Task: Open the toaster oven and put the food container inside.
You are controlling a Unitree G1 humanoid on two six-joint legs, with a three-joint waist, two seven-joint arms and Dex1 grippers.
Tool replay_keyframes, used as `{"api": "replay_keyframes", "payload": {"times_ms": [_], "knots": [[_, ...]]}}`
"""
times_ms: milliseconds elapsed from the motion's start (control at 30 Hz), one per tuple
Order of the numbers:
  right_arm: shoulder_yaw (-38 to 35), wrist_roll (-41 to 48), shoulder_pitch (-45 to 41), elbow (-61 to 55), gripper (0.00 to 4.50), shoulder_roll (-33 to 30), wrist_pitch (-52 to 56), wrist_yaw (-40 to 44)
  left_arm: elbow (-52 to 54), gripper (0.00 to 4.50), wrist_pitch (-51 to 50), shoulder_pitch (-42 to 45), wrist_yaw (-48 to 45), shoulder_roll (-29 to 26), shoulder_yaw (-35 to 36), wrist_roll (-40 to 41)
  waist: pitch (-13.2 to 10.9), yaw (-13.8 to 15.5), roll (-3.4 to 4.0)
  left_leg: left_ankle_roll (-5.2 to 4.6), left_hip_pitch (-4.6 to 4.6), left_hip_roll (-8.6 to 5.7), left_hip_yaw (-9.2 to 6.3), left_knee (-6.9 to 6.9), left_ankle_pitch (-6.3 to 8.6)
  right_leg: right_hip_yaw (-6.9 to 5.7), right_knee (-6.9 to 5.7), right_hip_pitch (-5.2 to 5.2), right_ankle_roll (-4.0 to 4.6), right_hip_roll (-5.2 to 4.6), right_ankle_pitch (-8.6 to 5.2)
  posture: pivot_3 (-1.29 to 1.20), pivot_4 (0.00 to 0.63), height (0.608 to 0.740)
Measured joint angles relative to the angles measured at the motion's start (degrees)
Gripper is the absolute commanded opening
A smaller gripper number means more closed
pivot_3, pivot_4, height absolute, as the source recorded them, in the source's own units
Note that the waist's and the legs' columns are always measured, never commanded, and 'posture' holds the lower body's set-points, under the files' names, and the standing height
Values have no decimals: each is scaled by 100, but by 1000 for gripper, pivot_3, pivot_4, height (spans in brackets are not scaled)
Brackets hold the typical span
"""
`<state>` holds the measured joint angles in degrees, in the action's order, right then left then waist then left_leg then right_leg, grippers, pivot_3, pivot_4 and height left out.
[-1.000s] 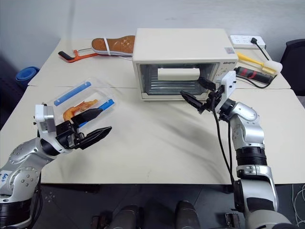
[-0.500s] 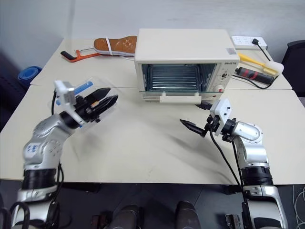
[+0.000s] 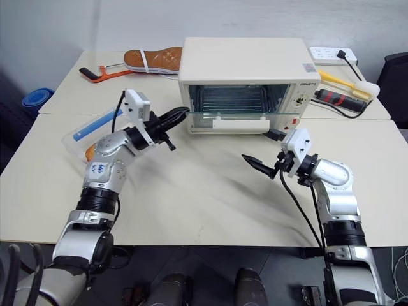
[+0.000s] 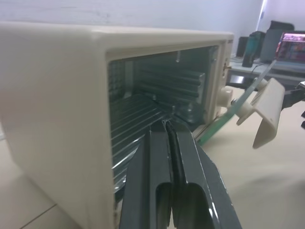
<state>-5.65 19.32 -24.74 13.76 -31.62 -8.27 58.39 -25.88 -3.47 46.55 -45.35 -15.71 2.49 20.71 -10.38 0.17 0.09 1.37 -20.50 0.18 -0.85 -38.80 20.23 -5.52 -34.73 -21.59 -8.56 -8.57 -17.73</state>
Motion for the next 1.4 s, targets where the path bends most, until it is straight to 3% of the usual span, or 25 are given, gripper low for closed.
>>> {"api": "replay_keyframes", "payload": {"times_ms": [233,400,633,733,867,1000,1167,1300,1400], "knots": [[-745,-42,1572,-204,4500,-253,-422,-432,126,34,92,-160,-456,-46,-275,-160,-1,110,-2,-2,-6,-4,1,-11,1,1,-1,0,-4,-2,2,0,150,740],[-1374,140,2391,-313,4500,-441,-471,-547,509,34,20,-696,-393,-337,-675,-775,-1,96,-1,-2,3,-2,6,-6,1,7,-3,2,-4,-1,2,0,150,740],[-1511,716,2542,-951,4500,-626,-9,-190,1445,34,-401,-1568,-120,-429,-1006,-1149,0,116,0,-2,7,0,5,-12,1,10,-5,8,-3,-1,2,0,150,740],[-1353,911,2355,-1201,4500,-627,178,51,2048,630,-933,-2025,154,-425,-730,-906,0,101,0,-2,7,2,2,-11,1,11,-5,8,-3,-1,2,0,150,740],[-987,978,2069,-1548,4500,-496,270,191,3160,1810,-1256,-2867,302,-510,-12,-225,-1,76,1,-1,8,8,-3,-9,1,9,-5,7,-3,0,2,0,150,740],[-477,1021,1684,-1843,4500,-53,163,277,4426,3015,-1597,-4477,376,-916,1554,844,-2,-36,2,7,15,27,-1,1,6,11,0,7,2,8,-1,0,150,740],[-86,1006,1545,-1921,4500,99,153,423,4431,4474,-1780,-5845,661,-1263,3537,1345,-4,110,3,-10,12,11,-8,-19,18,8,5,19,3,1,-1,0,150,740],[55,940,1517,-1901,4500,137,53,513,3811,4474,-2021,-6222,976,-1392,4566,1649,-4,141,3,-11,11,10,-9,-22,24,8,4,20,3,1,-1,0,150,740],[56,901,1526,-1882,4500,134,-50,563,3781,4474,-2460,-6139,1119,-1749,4571,1828,-4,153,0,-11,12,9,-10,-23,25,9,0,21,3,1,-1,0,150,740]]}}
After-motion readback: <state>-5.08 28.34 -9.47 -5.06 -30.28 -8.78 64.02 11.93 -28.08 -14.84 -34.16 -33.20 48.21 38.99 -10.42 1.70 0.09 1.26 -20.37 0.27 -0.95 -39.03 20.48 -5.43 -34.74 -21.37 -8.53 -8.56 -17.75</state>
